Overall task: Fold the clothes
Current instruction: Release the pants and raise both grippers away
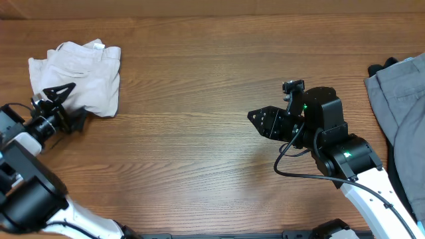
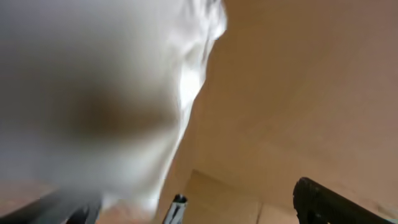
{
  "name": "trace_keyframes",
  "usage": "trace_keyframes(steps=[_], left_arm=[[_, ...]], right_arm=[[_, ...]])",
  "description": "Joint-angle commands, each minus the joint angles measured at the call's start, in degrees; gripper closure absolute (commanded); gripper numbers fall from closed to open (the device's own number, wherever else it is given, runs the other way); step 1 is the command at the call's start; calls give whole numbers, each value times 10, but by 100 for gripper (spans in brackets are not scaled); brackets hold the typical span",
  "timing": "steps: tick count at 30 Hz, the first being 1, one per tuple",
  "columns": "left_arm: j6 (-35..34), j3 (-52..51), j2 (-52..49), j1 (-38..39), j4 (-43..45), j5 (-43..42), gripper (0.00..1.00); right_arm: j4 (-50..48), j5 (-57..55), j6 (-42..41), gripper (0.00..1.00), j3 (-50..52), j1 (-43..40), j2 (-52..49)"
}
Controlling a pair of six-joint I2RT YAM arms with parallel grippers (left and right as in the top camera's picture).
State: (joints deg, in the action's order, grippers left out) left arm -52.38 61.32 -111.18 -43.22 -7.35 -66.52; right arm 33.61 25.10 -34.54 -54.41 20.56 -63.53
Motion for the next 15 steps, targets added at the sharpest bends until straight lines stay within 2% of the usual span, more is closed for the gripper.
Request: trace_keyframes(steps=[1,3,10,13,15], left_arm=[[139,-2,59,0,-136,167,0],[196,-2,84,2,-242,267,0],[365,33,209,14,-440,405,0],[414,95,287,40,-509,450,0],[449,150,341,73,-551,442,0]], right_arm=[[-5,8,1,69,-1,-2,5],[-5,13,1,69,-1,-2,5],[-17,16,10,69,-1,-1,5],[-26,15,60,69,-1,0,5],[-30,-1,116,69,-4,0,5]])
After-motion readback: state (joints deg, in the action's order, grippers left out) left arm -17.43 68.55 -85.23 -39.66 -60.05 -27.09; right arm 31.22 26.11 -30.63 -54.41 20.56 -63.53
